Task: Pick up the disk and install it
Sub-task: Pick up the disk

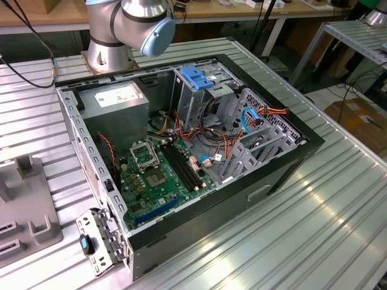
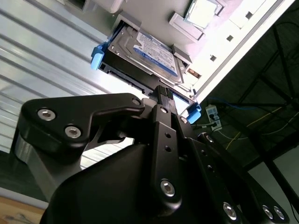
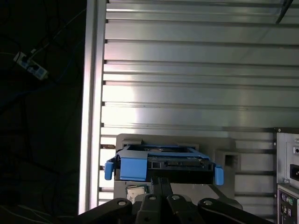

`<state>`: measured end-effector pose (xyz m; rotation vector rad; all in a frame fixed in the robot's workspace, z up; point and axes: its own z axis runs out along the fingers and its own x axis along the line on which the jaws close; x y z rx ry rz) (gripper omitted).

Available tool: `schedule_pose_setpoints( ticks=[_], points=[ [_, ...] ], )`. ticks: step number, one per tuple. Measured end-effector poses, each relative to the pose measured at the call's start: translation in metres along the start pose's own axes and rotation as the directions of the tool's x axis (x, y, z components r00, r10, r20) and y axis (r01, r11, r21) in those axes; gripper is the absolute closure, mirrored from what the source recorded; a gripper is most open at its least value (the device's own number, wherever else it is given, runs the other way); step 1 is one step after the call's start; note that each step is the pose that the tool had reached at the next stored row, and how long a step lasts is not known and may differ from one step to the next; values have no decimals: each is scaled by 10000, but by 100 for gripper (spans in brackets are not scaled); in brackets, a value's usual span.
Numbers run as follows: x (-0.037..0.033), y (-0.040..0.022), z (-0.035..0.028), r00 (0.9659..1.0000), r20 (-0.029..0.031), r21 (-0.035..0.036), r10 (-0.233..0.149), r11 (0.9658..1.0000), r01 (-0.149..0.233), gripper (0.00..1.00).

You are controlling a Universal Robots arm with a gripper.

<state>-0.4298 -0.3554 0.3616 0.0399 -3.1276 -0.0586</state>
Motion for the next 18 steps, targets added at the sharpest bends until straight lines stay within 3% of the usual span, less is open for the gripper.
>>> schedule_pose_setpoints(
  ticks=[12,15,18],
  points=[
    [0,0,0,10000,-1,1,-37,10000,37,89],
    [0,0,0,9988,-18,6,-490,9988,490,89],
    [0,0,0,9948,-38,12,-1020,9948,1020,89]
  ],
)
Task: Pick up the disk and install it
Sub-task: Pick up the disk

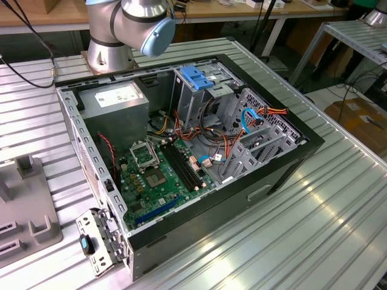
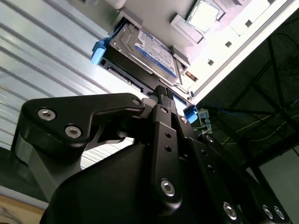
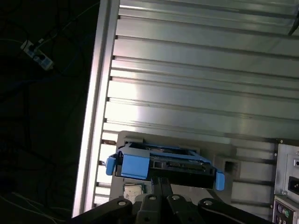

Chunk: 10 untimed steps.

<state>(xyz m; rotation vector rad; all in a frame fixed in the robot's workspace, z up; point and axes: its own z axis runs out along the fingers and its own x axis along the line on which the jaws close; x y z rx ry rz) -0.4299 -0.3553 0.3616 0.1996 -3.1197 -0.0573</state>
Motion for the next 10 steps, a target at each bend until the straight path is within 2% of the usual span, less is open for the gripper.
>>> schedule_pose_setpoints(
  ticks=[1,3,6,9,10],
  points=[
    [0,0,0,9995,-12,4,-303,9995,303,89],
    [0,0,0,9978,-25,8,-657,9978,657,89],
    [0,0,0,9924,-48,14,-1233,9924,1234,89],
    [0,0,1,9824,-73,18,-1868,9824,1869,89],
    [0,0,2,9762,-84,20,-2168,9762,2168,89]
  ],
)
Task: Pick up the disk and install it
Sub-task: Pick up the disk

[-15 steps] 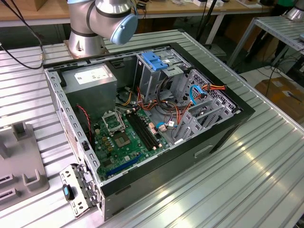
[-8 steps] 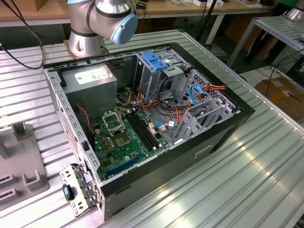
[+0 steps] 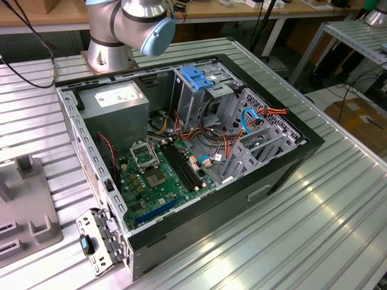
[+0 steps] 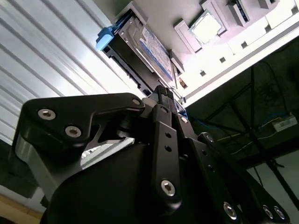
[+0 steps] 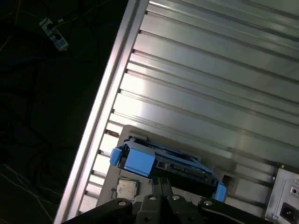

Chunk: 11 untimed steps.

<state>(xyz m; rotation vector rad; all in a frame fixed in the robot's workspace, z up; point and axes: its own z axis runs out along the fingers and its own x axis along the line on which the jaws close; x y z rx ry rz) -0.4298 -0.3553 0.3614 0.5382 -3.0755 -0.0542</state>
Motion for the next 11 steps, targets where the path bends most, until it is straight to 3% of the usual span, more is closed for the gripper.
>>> schedule_pose_setpoints(
  ticks=[3,5,8,9,10,11],
  points=[
    [0,0,1,9980,-24,7,-631,9980,631,89],
    [0,0,6,9900,-54,14,-1406,9901,1406,89],
    [0,0,11,9767,-84,18,-2145,9767,2145,89],
    [0,0,13,9706,-94,20,-2404,9707,2405,89],
    [0,0,15,9630,-106,20,-2694,9630,2694,89],
    [0,-1,17,9523,-121,21,-3048,9524,3048,89]
  ],
)
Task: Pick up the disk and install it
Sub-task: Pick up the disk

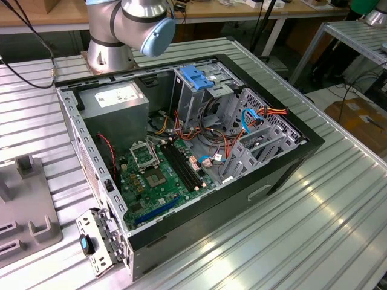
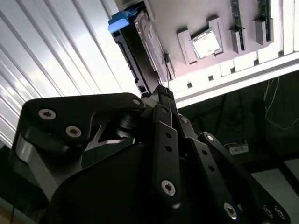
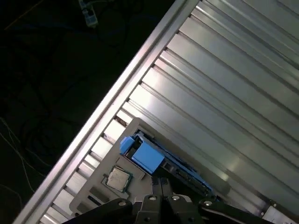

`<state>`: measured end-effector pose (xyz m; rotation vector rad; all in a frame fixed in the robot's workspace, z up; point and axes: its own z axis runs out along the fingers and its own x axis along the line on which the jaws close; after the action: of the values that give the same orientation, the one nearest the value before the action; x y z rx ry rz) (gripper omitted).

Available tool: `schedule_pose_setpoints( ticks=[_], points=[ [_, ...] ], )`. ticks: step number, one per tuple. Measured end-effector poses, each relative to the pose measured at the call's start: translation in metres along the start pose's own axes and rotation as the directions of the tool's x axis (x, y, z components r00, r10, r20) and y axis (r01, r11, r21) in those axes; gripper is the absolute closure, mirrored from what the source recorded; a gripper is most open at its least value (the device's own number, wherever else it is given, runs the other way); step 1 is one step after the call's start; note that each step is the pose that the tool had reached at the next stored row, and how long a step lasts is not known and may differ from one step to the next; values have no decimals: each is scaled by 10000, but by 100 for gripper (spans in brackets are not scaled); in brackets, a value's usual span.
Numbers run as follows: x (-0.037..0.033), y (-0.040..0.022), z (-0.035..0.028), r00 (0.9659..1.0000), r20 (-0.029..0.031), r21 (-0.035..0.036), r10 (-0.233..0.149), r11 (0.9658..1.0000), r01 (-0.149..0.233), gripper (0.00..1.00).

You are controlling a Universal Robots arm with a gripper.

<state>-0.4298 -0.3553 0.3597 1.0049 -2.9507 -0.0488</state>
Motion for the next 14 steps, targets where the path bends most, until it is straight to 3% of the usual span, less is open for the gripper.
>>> schedule_pose_setpoints(
  ticks=[2,3,11,14],
  points=[
    [0,0,4,9973,-29,8,-739,9973,739,89],
    [0,0,4,9963,-35,10,-856,9963,856,89],
    [0,0,5,9957,-38,13,-925,9957,925,89],
    [0,0,7,9903,-55,17,-1389,9903,1389,89]
  ],
)
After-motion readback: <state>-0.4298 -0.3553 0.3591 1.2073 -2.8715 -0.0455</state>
